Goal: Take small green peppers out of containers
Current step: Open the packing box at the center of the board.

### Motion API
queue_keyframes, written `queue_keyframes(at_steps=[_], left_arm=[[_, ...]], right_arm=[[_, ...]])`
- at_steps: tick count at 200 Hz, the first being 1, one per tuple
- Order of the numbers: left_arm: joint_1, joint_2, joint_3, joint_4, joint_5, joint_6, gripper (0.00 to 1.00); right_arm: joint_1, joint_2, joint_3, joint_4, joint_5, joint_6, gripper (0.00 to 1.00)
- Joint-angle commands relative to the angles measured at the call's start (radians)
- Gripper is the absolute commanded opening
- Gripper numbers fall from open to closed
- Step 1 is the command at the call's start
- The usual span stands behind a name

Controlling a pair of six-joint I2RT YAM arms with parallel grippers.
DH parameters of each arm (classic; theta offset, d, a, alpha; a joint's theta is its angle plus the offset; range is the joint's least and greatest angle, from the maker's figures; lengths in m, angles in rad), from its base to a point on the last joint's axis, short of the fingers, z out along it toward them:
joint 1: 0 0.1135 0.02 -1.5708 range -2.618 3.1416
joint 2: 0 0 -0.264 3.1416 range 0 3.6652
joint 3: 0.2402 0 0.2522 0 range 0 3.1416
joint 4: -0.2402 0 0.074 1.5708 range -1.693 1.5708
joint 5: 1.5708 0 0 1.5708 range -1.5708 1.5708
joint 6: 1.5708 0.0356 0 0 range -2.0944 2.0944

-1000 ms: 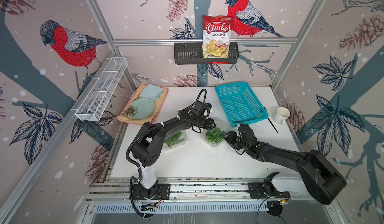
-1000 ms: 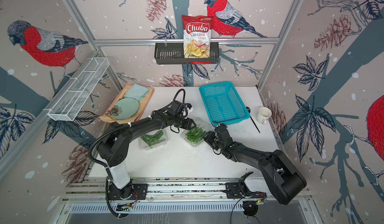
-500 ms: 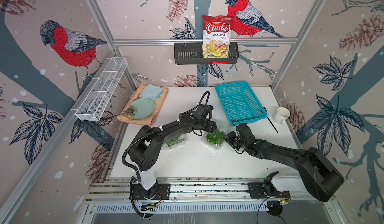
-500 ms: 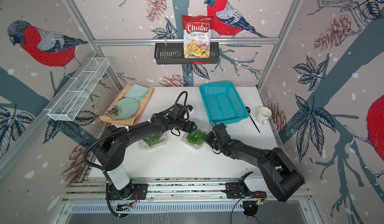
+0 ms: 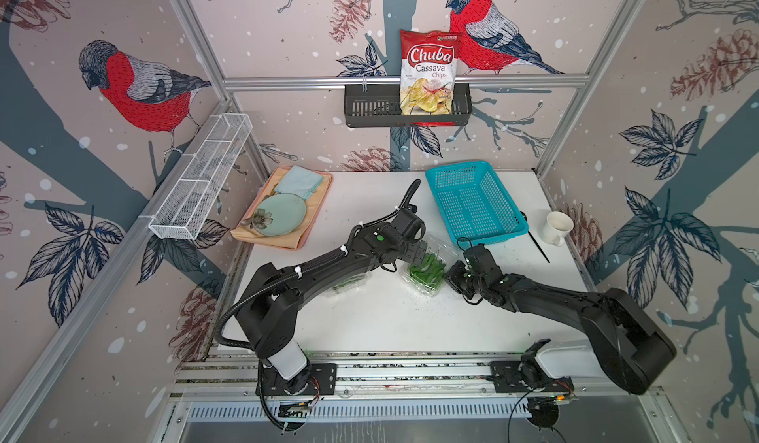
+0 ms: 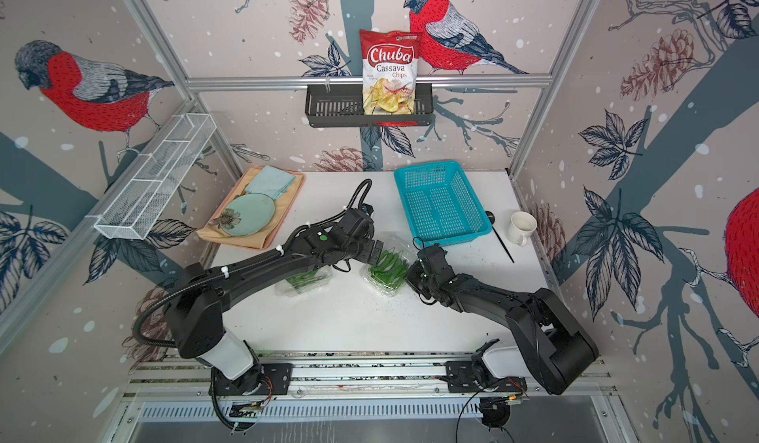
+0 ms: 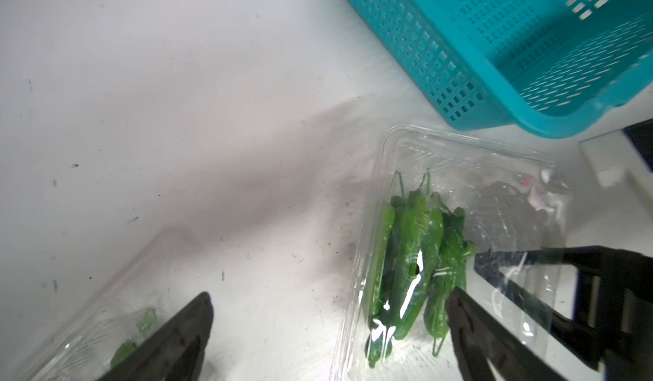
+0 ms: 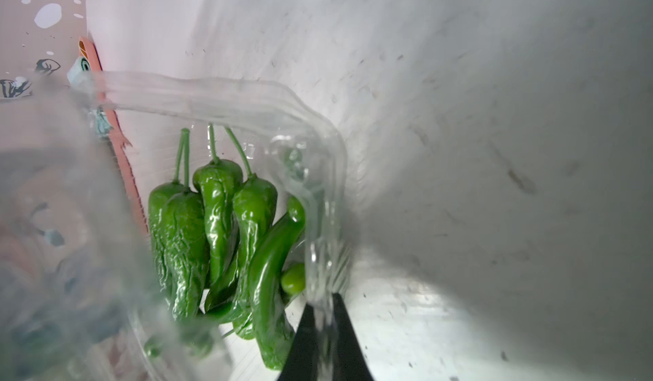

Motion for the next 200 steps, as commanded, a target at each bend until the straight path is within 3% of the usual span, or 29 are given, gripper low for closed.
queue_keyframes(at_steps=[1, 62, 101, 200], left_arm=[[-0.038, -0.052, 0.002, -0.066, -0.041, -0.067, 0.99], [-0.118, -0.137, -0.102, 0.01, 0.125, 0.004, 0.91], [-0.157, -0.158, -0.129, 0.02, 0.172, 0.048, 0.9], [-0.239, -0.114, -0.229, 0.098, 0.058, 0.049, 0.96]], right_arm=[[0.004, -0.009, 0.013, -0.026, -0.006, 0.007, 0.09], [0.002, 0.009, 0.045, -0.072, -0.054, 0.006, 0.03], [0.004, 0.039, 0.078, -0.118, -0.087, 0.007, 0.0], [0.007, 0.068, 0.151, -0.181, -0.122, 0.014, 0.0]])
